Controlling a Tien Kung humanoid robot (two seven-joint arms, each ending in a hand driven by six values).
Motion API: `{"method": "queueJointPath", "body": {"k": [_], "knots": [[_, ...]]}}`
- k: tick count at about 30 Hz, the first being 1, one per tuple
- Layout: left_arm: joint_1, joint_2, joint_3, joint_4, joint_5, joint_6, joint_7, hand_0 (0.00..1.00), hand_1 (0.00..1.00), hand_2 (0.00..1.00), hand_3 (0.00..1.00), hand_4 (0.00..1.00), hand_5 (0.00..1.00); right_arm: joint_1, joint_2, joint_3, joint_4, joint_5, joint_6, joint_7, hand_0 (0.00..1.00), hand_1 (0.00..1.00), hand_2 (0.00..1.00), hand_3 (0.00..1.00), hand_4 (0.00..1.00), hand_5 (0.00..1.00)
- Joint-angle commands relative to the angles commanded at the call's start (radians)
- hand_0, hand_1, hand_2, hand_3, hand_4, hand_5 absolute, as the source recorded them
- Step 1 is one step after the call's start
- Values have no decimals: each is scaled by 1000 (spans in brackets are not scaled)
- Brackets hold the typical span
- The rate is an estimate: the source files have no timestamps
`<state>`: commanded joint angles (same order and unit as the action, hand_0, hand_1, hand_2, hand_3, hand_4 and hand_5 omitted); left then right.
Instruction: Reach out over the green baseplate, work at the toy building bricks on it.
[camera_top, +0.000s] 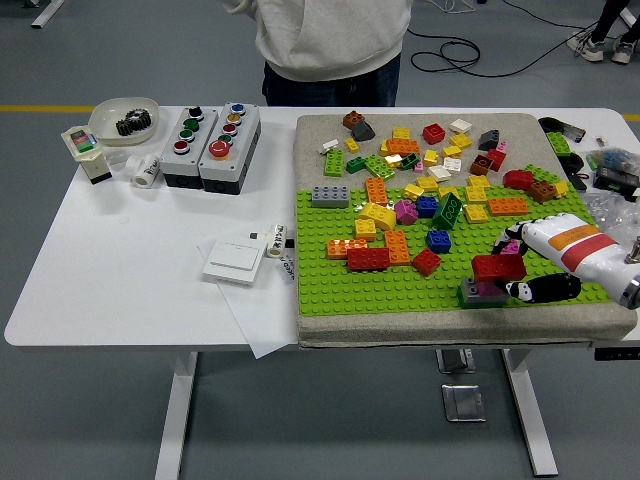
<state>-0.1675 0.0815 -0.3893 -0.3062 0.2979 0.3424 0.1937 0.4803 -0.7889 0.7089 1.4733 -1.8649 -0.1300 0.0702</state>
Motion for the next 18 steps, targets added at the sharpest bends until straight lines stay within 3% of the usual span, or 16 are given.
{"method": "queueJointPath", "body": {"k": [10,11,16,17,18], "knots": [[2,0,-2,0,4,0,2,601,685,648,549,563,611,-2,0,-1,-5,-2,4,0,422,570,700,673,799,416],[2,0,-3,0,5,0,2,601,686,648,549,563,611,-2,0,0,-5,-1,3,0,443,595,721,748,813,420],[3,0,-5,-1,11,0,4,601,686,648,549,563,611,-3,0,1,-3,1,-4,4,443,595,721,748,813,420],[3,0,-5,-1,11,0,4,601,684,648,549,563,611,-3,-1,2,-3,2,-4,4,541,644,769,822,832,419],[3,0,-5,-1,11,0,4,601,684,648,549,563,611,-3,-1,2,-2,1,-5,5,541,644,769,822,832,419]]}}
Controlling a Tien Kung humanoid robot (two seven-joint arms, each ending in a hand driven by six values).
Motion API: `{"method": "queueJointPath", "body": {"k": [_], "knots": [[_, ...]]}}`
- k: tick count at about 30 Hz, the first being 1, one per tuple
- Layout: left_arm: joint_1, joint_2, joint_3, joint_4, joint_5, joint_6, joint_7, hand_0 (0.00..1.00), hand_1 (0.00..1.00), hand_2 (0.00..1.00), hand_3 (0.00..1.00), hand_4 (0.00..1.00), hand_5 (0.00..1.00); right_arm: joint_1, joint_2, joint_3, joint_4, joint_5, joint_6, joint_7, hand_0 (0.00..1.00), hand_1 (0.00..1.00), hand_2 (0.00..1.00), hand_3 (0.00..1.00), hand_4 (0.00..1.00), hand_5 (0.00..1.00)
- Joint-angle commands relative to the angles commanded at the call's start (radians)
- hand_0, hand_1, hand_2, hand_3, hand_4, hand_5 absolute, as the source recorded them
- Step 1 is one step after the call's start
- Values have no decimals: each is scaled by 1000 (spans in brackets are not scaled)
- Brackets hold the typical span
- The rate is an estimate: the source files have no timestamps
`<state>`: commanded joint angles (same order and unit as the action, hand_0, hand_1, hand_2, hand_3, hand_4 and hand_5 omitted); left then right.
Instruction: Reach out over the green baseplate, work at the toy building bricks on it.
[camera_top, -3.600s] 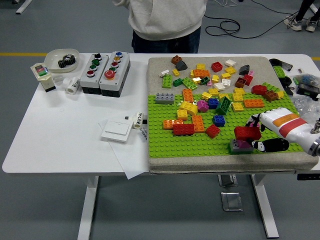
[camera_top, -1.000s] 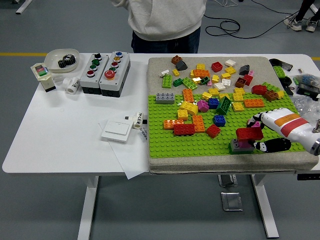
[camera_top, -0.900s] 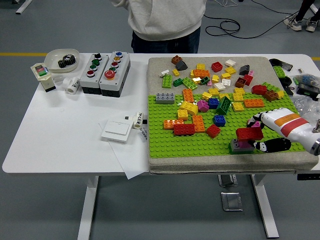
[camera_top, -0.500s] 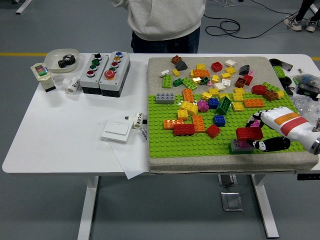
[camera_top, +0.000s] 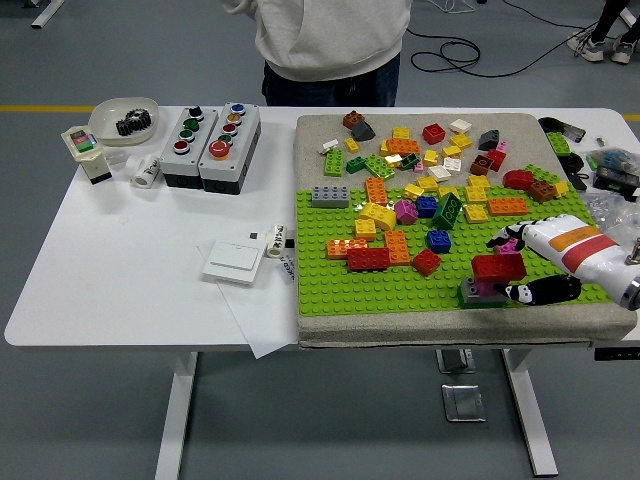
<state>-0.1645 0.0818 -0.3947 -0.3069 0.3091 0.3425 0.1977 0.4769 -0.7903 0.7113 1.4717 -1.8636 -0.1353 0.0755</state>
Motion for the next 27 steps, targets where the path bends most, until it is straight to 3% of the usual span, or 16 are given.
{"method": "queueJointPath", "body": {"k": [4,5,10,11,16,17,22,23,27], "knots": [[0,0,-1,0,1,0,0,601,684,648,549,563,611,-2,-1,4,3,2,-5,6,541,644,769,822,832,419],[0,0,-1,0,1,0,0,601,684,648,549,563,611,-2,-1,4,3,2,-5,6,693,722,823,863,853,423],[0,1,2,0,-3,0,-2,601,684,648,549,563,611,-23,-3,40,26,-11,-24,14,693,722,823,863,853,423],[0,1,3,0,-4,0,-3,602,684,647,548,562,612,-32,-4,56,37,-18,-30,15,814,795,873,897,854,421],[-1,1,6,0,-10,1,-5,602,684,647,548,562,612,-83,-7,119,90,-73,-86,5,814,795,873,897,854,421],[-2,1,6,1,-10,0,-6,601,683,646,549,561,611,-99,-10,136,107,-87,-99,5,780,773,824,838,834,441],[-2,0,6,1,-12,1,-7,601,683,646,549,561,611,-138,-17,176,153,-113,-117,14,780,773,824,838,834,441],[-2,0,7,1,-13,1,-7,601,684,647,549,561,611,-149,-19,186,165,-122,-119,17,748,744,791,757,815,451],[-1,-2,7,2,-14,2,-7,601,684,647,549,561,611,-191,-28,213,209,-157,-116,28,748,744,791,757,815,451]]}}
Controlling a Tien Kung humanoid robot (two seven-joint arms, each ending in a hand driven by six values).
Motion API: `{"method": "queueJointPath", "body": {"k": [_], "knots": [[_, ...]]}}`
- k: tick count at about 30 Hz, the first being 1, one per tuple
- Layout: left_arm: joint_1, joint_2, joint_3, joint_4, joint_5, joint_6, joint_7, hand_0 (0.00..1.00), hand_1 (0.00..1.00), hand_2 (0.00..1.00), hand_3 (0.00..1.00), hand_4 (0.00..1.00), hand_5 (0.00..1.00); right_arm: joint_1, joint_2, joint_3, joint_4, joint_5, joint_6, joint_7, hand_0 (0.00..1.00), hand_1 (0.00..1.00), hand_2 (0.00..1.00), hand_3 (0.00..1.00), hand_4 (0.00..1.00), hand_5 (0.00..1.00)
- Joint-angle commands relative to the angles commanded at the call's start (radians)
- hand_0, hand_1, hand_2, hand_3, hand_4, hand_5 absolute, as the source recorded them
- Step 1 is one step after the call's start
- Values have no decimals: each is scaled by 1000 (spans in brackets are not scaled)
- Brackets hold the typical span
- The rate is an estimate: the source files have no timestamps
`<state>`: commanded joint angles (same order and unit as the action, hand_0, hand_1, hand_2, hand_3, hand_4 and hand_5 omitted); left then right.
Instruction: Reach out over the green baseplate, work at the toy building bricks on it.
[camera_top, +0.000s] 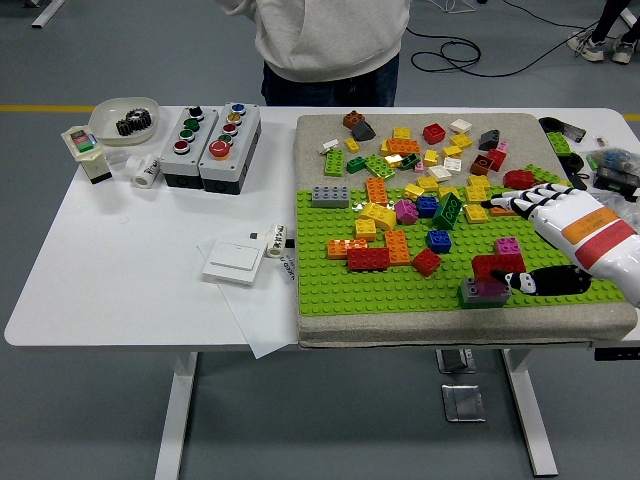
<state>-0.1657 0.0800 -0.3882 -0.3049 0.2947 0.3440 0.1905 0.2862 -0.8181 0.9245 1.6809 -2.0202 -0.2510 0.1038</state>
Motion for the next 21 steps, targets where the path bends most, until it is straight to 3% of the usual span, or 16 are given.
{"method": "queueJointPath", "body": {"k": [9,21], "knots": [[-2,0,2,1,-4,0,-1,602,684,648,548,561,613,-45,-9,13,33,-40,18,12,717,704,752,698,802,454],[-4,0,4,0,-8,1,-2,601,683,648,549,560,611,-43,-5,-10,-1,-67,38,18,702,692,740,657,774,456]]}}
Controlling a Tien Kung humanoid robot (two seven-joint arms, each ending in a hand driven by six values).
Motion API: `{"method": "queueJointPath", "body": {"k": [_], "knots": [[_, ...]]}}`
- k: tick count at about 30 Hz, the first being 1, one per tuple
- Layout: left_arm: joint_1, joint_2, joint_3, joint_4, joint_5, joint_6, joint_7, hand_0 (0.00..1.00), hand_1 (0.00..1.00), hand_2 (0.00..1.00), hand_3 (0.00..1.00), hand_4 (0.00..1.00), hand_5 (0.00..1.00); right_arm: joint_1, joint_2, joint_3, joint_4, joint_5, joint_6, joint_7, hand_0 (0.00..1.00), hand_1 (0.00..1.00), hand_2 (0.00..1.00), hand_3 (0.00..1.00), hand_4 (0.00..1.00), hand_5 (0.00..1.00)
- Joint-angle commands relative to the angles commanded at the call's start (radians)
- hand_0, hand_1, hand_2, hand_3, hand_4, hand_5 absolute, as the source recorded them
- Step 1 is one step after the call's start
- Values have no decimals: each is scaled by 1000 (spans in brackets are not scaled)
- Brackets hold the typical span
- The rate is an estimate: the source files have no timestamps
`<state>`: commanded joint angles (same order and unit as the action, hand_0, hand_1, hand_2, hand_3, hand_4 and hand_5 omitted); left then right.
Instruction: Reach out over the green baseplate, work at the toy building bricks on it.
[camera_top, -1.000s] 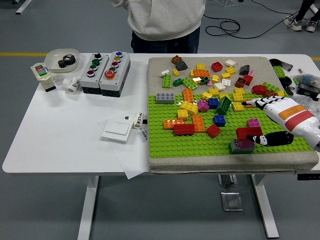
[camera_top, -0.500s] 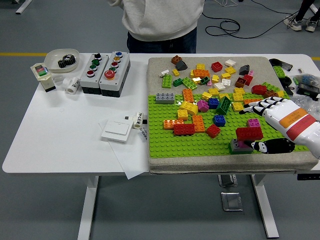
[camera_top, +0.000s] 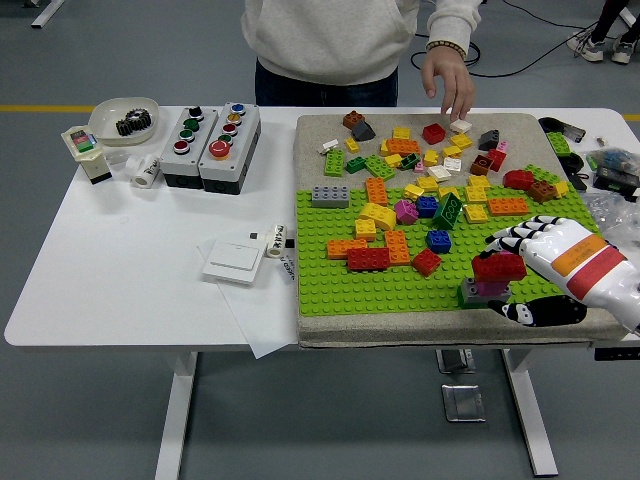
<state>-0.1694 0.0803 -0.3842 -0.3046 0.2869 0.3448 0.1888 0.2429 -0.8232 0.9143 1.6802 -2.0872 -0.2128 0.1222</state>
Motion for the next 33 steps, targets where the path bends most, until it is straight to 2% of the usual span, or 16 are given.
{"method": "queueJointPath", "body": {"k": [10,26,33], "knots": [[1,0,0,0,1,0,1,601,683,648,549,560,611,-13,5,6,-17,-20,-1,2,698,689,739,652,765,449],[3,0,-5,0,10,-1,4,602,683,647,547,558,613,-49,0,23,27,-23,-17,9,675,668,724,633,760,442],[6,0,-8,0,17,-1,6,603,683,647,547,558,613,-43,4,14,11,-24,-7,5,681,673,724,635,761,442]]}}
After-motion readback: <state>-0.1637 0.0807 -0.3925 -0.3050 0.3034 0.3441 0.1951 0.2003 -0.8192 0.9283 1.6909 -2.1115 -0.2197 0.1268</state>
